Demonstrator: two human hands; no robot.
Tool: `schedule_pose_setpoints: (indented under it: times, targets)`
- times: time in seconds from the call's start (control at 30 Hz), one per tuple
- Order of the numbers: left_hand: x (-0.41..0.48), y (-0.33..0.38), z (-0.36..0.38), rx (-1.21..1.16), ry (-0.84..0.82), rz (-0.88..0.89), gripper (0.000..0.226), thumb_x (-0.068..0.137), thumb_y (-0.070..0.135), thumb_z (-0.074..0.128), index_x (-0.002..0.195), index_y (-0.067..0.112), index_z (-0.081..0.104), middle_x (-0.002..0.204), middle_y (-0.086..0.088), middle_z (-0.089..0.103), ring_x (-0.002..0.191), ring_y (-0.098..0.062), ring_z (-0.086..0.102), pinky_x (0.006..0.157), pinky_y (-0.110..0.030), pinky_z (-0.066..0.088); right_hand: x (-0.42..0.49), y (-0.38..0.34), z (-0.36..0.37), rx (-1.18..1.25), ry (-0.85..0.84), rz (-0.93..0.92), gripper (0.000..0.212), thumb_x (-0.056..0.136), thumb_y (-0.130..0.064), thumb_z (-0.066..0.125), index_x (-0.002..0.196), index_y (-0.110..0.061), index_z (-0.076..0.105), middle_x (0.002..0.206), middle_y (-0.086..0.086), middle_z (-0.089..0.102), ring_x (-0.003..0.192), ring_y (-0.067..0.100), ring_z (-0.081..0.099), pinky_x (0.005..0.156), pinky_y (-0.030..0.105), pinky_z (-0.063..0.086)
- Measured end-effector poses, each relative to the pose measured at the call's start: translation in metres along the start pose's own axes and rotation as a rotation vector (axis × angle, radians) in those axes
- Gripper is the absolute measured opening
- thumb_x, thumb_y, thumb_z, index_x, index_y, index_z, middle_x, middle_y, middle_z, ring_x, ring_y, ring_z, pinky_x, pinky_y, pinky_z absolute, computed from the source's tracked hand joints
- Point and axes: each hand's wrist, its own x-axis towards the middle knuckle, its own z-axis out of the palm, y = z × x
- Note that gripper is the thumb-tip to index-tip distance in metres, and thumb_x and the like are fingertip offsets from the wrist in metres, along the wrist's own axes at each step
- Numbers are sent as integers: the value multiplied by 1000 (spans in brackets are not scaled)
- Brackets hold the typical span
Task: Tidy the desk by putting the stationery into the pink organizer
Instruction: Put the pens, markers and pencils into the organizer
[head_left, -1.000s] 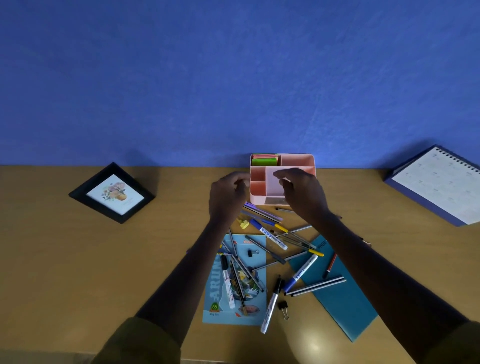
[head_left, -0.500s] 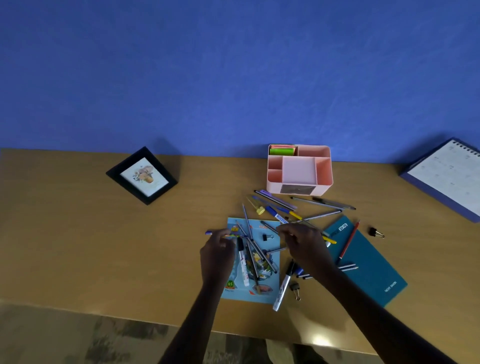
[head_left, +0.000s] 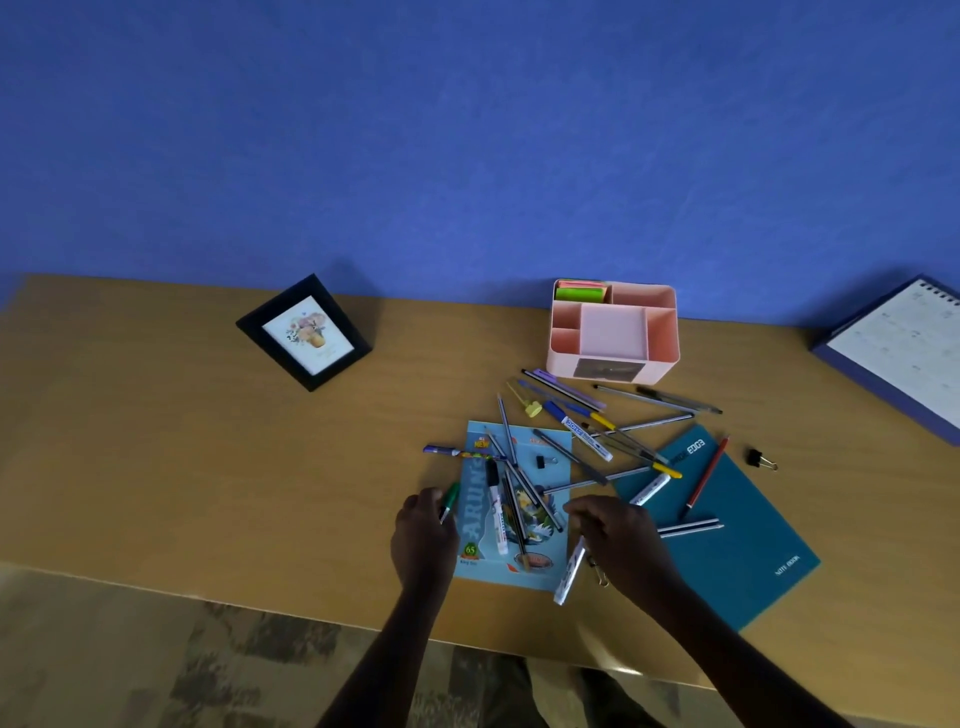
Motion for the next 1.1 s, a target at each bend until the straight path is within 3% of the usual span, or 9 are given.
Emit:
schedule_pose_setpoints:
  times: [0.13, 0.3, 0.43, 0.53, 0.7, 0.87, 0.97, 1.1]
  targets:
    - [2, -2, 0, 5, -11, 16, 35, 96, 22, 75, 130, 21, 69, 118, 0, 72, 102, -20, 69, 72, -38, 60, -7, 3, 2, -6, 11, 12, 19, 100, -6, 68, 111, -17, 80, 84, -21, 69, 62, -6, 63, 60, 24, 55]
    - [2, 2, -4, -14, -34, 19, 35, 100, 23, 68, 134, 16, 67, 119, -2, 69, 99, -18, 67, 67, -29, 48, -15, 8, 3, -50, -12, 31, 20, 101, -4, 65, 93, -18, 77, 69, -13, 66, 64, 5, 66, 53, 27, 54]
    - [-1, 11, -12, -88, -28, 98, 49, 96, 21, 70, 144, 15, 61, 109, -4, 65, 84, -14, 63, 55, -22, 40, -21, 16, 5, -77, -50, 32, 18, 102, -7, 66, 97, -22, 76, 76, -16, 67, 68, 0, 68, 54, 16, 50]
    - [3, 29, -24, -182, -3, 179, 65, 92, 16, 72, 154, 21, 53, 97, -2, 63, 77, -10, 58, 58, -20, 39, -19, 25, 1, -96, -38, 45, 20, 101, -8, 67, 97, -26, 76, 81, -17, 71, 67, -1, 69, 56, 29, 59]
    - [18, 75, -50, -360, 42, 274, 53, 93, 16, 74, 145, 19, 63, 98, 2, 69, 82, -5, 65, 65, -12, 47, -4, 35, -18, -280, -5, 51, 18, 98, -6, 71, 106, -21, 78, 101, -7, 73, 82, 8, 70, 65, 31, 62]
    - [40, 121, -68, -561, 111, 352, 36, 99, 21, 74, 135, 19, 70, 103, 2, 76, 80, -7, 75, 70, -25, 64, 9, 46, -30, -468, -76, -30, 38, 85, 6, 77, 109, -24, 78, 108, -6, 74, 90, 8, 72, 63, 14, 53]
    - [56, 147, -76, -678, 116, 366, 26, 100, 28, 73, 126, 22, 75, 96, 6, 78, 82, -12, 77, 75, -44, 67, 13, 52, -29, -547, -101, -122, 51, 71, 12, 81, 106, -24, 79, 105, -5, 76, 96, 12, 72, 74, 21, 58]
    - [77, 186, -90, -812, 137, 361, 19, 95, 26, 76, 114, 26, 78, 90, 4, 79, 86, -19, 78, 84, -47, 64, 15, 61, -28, -589, -107, -245, 58, 55, 12, 88, 102, -21, 81, 98, -3, 76, 89, 15, 73, 68, 30, 63]
